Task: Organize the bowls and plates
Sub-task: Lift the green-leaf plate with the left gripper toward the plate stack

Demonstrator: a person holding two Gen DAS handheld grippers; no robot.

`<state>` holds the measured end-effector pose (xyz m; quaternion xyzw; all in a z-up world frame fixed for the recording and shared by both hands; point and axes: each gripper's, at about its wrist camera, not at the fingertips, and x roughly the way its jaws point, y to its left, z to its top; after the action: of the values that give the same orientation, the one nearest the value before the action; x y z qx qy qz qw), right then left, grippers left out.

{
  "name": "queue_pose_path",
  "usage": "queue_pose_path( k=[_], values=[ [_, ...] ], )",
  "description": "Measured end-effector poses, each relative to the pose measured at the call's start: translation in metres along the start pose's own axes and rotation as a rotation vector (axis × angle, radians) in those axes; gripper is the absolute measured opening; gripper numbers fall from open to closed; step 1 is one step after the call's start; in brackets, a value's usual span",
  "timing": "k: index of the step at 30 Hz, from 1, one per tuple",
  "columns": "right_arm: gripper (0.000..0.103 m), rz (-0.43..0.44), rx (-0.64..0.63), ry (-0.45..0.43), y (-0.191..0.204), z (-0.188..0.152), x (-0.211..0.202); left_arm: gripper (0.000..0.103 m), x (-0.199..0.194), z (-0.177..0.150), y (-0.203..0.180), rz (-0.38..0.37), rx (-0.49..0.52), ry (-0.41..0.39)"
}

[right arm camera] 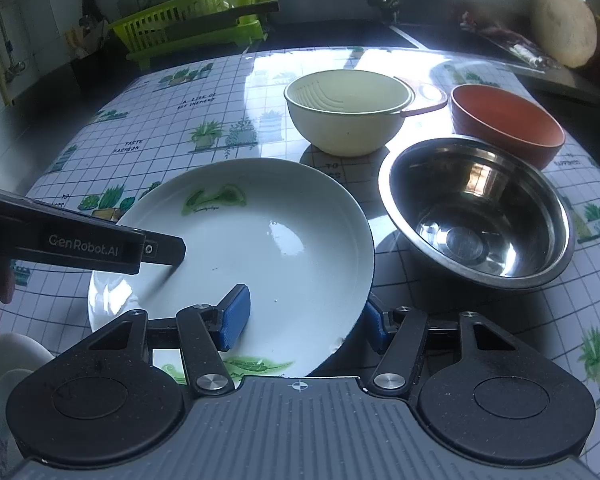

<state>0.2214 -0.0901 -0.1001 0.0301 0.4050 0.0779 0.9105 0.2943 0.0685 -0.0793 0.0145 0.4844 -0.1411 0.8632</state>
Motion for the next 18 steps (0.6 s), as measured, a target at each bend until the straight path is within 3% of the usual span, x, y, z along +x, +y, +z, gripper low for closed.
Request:
queue_pose_path(
  k=[18],
  values=[
    [0.055, 0.051, -0.093, -0.042, 0.006, -0.009, -0.023, 0.039, -0.033, -0.031, 0.0, 0.059, -0.115, -0.026]
  ],
)
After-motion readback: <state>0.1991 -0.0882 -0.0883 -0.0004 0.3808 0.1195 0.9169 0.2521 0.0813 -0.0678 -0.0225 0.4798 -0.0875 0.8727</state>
